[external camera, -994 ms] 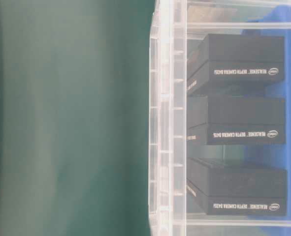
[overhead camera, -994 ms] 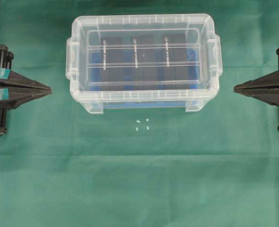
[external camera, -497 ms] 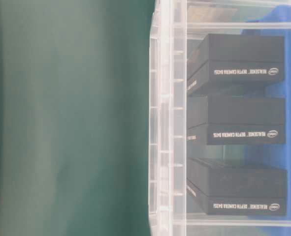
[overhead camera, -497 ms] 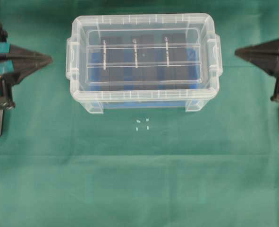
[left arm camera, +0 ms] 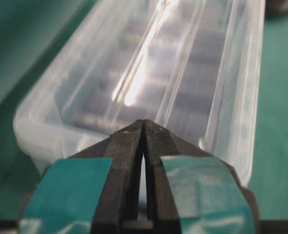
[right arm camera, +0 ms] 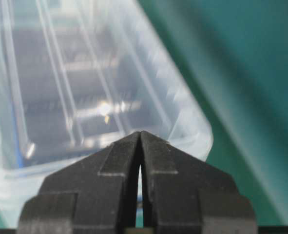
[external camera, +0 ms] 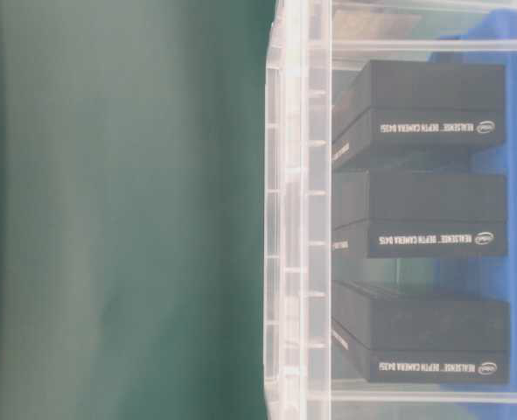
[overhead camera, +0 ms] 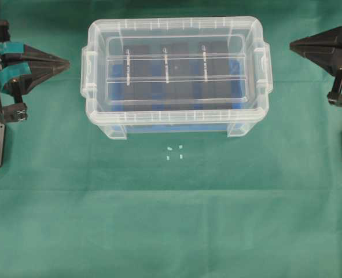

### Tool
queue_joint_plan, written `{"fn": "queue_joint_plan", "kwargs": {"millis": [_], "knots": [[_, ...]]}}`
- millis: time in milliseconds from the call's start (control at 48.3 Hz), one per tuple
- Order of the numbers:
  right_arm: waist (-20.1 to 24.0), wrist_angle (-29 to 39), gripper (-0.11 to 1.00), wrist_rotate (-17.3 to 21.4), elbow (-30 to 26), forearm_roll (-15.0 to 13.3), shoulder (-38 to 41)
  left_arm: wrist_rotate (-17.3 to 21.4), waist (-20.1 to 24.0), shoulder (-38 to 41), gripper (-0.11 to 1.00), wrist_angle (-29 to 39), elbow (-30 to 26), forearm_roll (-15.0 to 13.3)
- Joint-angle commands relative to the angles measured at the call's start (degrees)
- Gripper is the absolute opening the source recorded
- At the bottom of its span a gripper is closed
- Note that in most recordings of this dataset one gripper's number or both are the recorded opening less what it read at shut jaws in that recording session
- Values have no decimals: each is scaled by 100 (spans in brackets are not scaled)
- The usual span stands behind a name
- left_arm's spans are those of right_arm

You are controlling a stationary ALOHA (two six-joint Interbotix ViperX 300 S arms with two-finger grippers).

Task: Clamp the lid of the box with both arms, then lift and open it.
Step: 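Raise both grippers and rotate them toward the lid's short ends, then move both grippers inward and clamp the lid's left and right edges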

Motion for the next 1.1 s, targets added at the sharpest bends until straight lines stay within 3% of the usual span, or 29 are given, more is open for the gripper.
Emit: {"fn": "queue_joint_plan", "kwargs": {"millis": [0, 249, 435, 849, 1077], "knots": [[-18, 809, 0, 141, -352, 26, 176, -105, 35, 35, 1, 642, -308, -9], [-9, 2452, 0, 589, -747, 0, 844, -519, 176, 123, 1, 2303, -712, -9], [-9, 3234, 0, 861, -967, -53, 1327, -668, 290, 299, 1, 2918, -870, 9], [-9, 3480, 0, 844, -1134, -132, 1485, -633, 369, 817, 1, 3577, -1081, 35], [123, 3577, 0, 316, -1134, -475, 1503, -18, 264, 1222, 1, 3955, -1239, 79]]}}
